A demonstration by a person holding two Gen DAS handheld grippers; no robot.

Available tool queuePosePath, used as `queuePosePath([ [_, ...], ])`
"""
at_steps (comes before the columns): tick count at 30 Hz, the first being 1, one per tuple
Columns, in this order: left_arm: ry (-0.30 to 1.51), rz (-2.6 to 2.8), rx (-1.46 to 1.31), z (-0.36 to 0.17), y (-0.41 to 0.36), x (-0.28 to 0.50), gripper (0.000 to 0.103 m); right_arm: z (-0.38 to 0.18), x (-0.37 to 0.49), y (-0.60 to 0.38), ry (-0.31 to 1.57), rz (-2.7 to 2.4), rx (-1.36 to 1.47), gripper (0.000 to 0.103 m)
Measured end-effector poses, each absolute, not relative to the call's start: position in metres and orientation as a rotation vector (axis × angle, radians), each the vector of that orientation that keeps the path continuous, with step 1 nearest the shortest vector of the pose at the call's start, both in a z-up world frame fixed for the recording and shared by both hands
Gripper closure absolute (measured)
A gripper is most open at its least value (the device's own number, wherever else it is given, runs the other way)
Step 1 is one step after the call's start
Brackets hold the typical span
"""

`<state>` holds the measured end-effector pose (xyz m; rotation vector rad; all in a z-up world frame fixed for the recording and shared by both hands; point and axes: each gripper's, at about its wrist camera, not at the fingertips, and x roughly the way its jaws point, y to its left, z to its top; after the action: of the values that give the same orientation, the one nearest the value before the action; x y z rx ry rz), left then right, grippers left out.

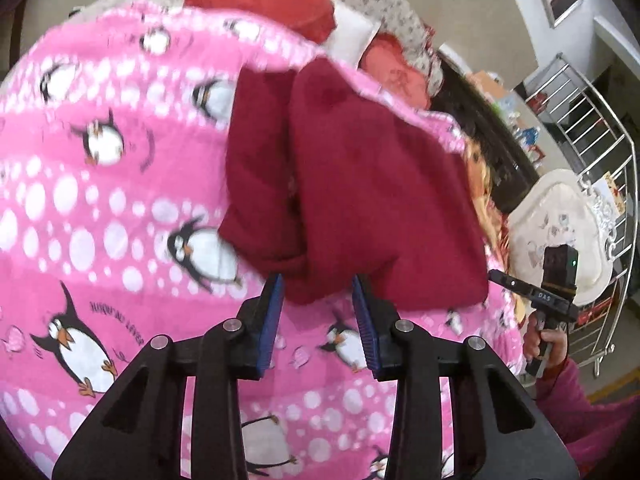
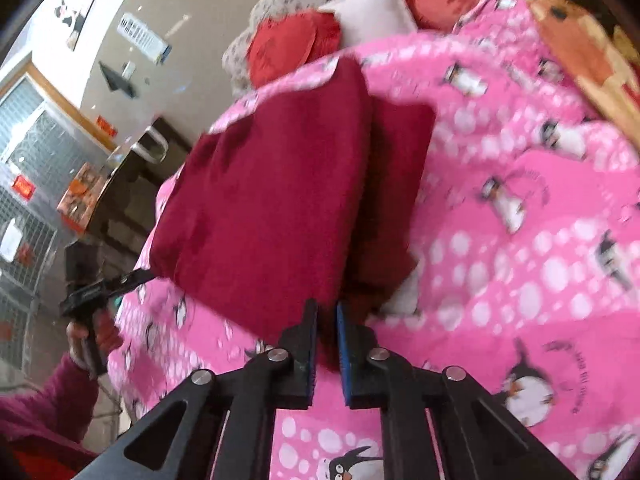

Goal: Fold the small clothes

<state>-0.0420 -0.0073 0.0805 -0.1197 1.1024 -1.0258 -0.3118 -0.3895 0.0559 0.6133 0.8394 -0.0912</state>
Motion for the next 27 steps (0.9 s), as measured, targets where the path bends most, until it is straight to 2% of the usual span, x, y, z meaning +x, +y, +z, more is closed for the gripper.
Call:
queuePosePath([
  [2,1.055,-1.015,-0.110,0.088,-0.010,-0.043,0.047,0.068,-0.310,-0.389,0.809,-0.088,0.605,0.086],
  [3,1.035,-1.018,-0.111,0.091,-0.012,-0.044,0.042,0.072,-0.309,-0.386,0.801,-0.084,0.606,0.083],
  [4,1.028,-1.022,-0.111,0.091,-0.014,-0.044,0.040,0.076,-0.305,-0.384,0.794,-0.075,0.611,0.075],
  [5,1.032,-1.024,-0.102,0.089,-0.018,-0.044,0.040,0.079,-0.301,-0.382,0.785,-0.058,0.622,0.072],
  [10,1.083,-1.001,0.005,0.066,-0.043,-0.038,0.040,0.074,-0.287,-0.362,0.797,0.003,0.636,0.072],
  [11,1.106,-1.005,0.004,0.060,-0.046,-0.036,0.050,0.071,-0.284,-0.359,0.803,0.008,0.637,0.072],
  [12,1.130,-1.012,-0.005,0.056,-0.051,-0.033,0.064,0.069,-0.284,-0.358,0.803,0.011,0.643,0.072],
  [13,1.144,-1.022,-0.009,0.054,-0.053,-0.031,0.092,0.067,-0.281,-0.356,0.804,0.016,0.656,0.072],
  [14,1.148,-1.018,-0.011,0.053,-0.053,-0.029,0.097,0.065,-0.279,-0.355,0.805,0.025,0.672,0.072],
  [19,1.114,-1.016,0.066,0.065,-0.032,-0.038,0.097,0.070,-0.263,-0.344,0.823,0.062,0.636,0.072],
  [24,1.221,-0.971,0.001,0.037,-0.006,-0.030,0.097,0.068,-0.243,-0.339,0.836,0.088,0.613,0.071],
  [27,1.161,-0.979,-0.006,0.055,-0.008,-0.036,0.097,0.064,-0.228,-0.338,0.855,0.088,0.607,0.071],
])
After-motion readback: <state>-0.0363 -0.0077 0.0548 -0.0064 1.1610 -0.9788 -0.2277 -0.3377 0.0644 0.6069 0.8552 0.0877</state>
